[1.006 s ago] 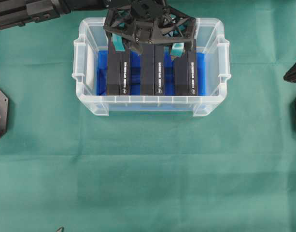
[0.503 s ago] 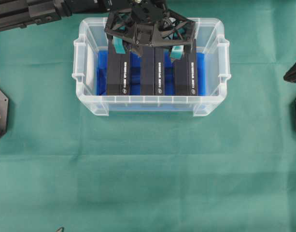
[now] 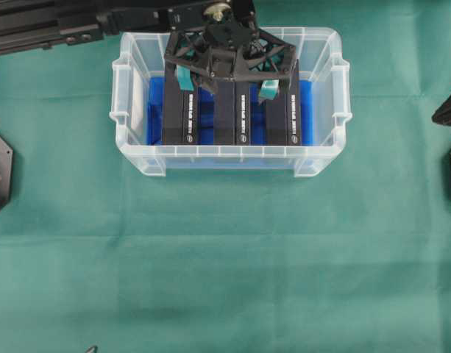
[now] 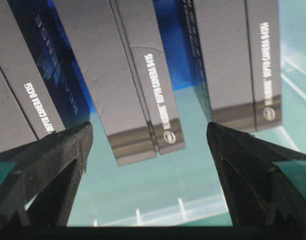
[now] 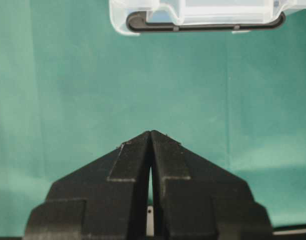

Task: Take the box out of the case with the left arm.
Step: 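Lower the left gripper around the middle black box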

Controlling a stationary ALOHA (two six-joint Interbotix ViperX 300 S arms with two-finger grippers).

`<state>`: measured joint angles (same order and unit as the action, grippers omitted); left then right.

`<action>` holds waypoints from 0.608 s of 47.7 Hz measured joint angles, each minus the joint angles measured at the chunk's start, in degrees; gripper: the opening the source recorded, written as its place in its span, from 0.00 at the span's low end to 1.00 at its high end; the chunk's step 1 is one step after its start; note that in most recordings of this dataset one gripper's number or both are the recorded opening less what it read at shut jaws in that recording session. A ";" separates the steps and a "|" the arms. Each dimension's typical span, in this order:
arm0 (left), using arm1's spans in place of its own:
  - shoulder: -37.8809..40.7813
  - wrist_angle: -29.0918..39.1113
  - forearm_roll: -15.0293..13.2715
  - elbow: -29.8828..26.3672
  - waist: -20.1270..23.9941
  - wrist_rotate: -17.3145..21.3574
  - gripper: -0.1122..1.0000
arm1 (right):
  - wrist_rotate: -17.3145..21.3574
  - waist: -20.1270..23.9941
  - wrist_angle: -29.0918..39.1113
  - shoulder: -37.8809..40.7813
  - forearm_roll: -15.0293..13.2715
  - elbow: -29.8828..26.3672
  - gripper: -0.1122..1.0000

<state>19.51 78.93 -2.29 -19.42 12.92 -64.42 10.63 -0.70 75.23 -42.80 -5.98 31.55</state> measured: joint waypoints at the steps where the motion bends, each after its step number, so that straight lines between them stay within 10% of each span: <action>1: 0.00 0.00 0.00 0.09 0.00 0.09 0.95 | 0.00 0.00 0.00 0.00 -0.09 0.00 0.10; 29: 0.18 -6.15 0.00 5.98 0.53 1.05 0.95 | 0.09 0.00 0.00 0.00 0.00 0.00 0.10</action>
<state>19.69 72.77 -2.29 -13.45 13.45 -63.37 10.72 -0.70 75.23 -42.80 -5.98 31.55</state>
